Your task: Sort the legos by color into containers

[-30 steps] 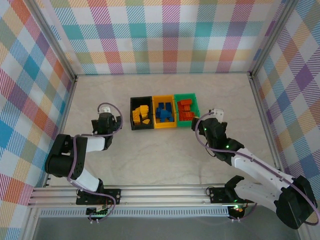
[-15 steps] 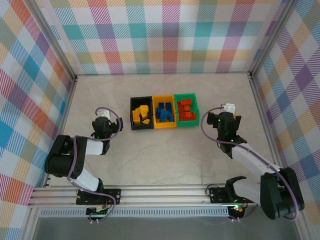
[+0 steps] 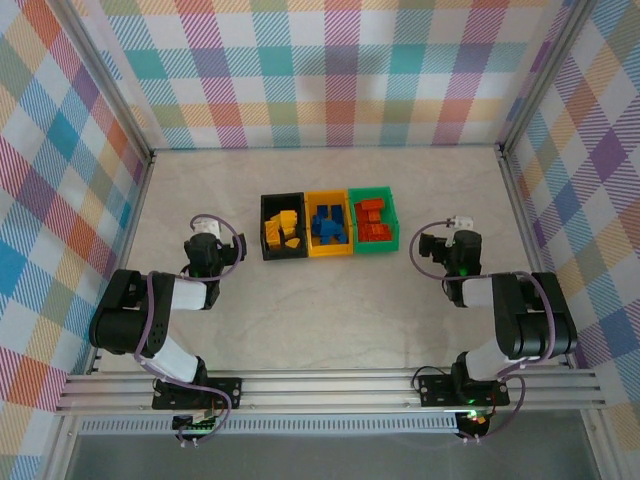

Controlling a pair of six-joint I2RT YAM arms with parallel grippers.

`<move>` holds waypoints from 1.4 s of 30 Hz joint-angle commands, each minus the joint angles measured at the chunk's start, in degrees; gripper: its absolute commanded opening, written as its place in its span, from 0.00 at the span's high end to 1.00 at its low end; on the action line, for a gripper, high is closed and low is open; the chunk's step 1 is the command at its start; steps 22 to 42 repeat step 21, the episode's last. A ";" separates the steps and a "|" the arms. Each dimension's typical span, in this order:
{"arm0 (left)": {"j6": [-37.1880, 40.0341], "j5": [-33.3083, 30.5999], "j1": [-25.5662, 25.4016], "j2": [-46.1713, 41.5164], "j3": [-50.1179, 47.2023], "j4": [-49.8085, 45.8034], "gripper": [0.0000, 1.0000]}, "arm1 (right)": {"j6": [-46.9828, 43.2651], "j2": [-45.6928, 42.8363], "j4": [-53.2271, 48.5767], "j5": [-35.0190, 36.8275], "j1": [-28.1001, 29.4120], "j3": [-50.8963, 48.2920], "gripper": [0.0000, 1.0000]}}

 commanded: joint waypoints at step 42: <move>0.57 0.65 0.46 -0.48 0.16 1.57 0.00 | 0.47 0.17 6.61 -4.20 -0.51 -0.38 0.00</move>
